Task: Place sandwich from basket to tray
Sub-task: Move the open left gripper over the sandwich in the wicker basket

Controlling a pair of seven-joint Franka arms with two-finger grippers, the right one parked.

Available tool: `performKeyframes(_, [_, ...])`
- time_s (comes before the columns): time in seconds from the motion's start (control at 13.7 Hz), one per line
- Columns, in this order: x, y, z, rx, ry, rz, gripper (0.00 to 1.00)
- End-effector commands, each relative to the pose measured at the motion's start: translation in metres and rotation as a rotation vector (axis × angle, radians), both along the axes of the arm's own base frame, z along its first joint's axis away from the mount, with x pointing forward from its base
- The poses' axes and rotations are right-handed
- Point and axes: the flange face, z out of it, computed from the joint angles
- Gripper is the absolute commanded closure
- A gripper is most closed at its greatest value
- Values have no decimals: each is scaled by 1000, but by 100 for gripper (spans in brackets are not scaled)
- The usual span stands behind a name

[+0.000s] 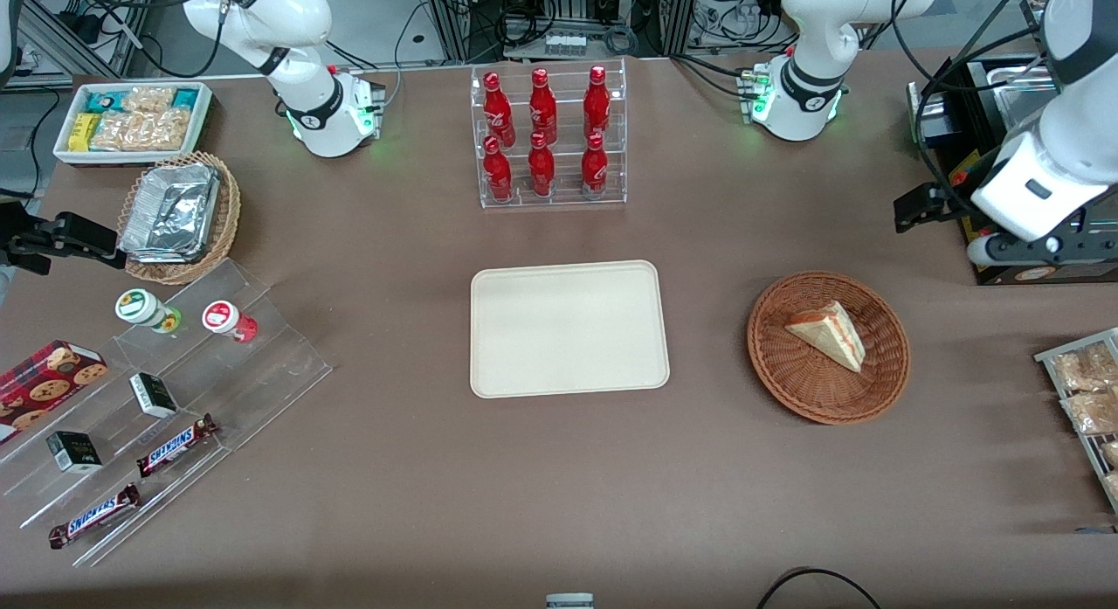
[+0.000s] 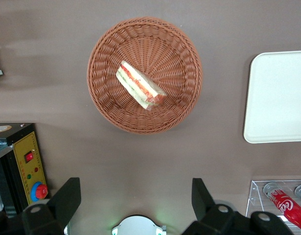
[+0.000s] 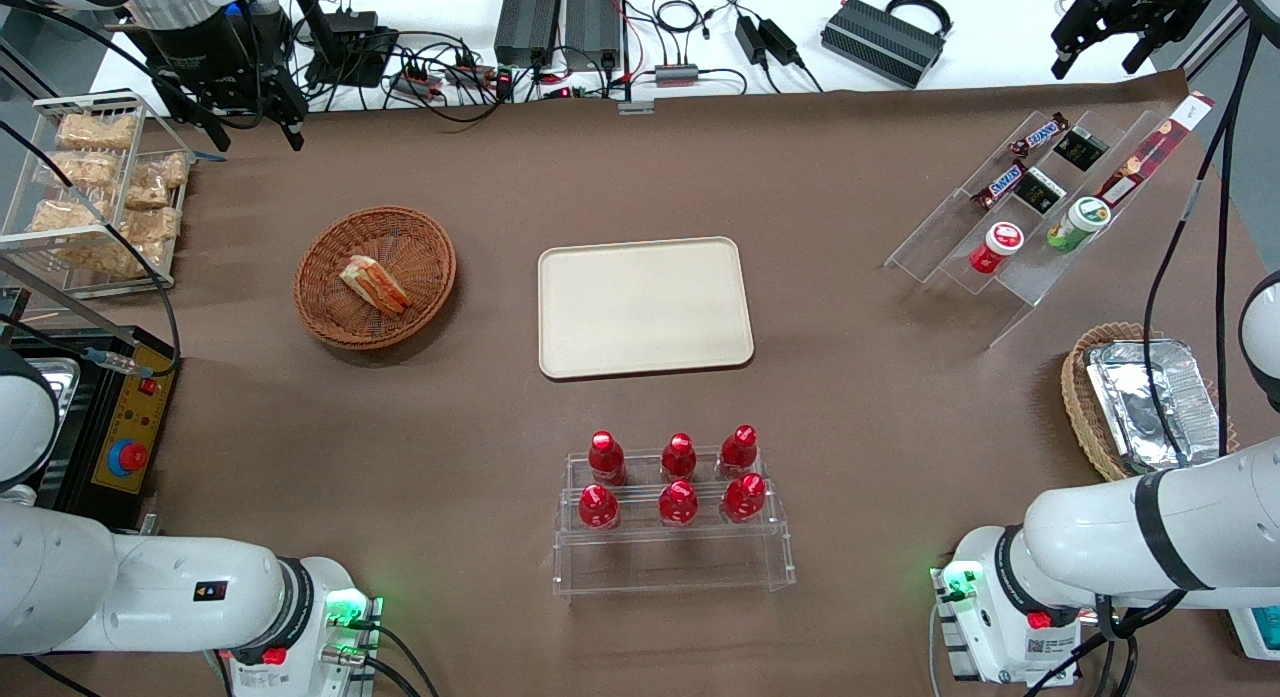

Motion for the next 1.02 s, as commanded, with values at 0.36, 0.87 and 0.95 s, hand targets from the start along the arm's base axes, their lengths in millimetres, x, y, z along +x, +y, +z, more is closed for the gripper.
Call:
performKeyframes(0.36, [29,13,-101,15,23,26,0])
performKeyframes(0.87, [44,27,-182,9,1,67,0])
performKeyframes(0.95, [43,27,-189,11,-4,79,0])
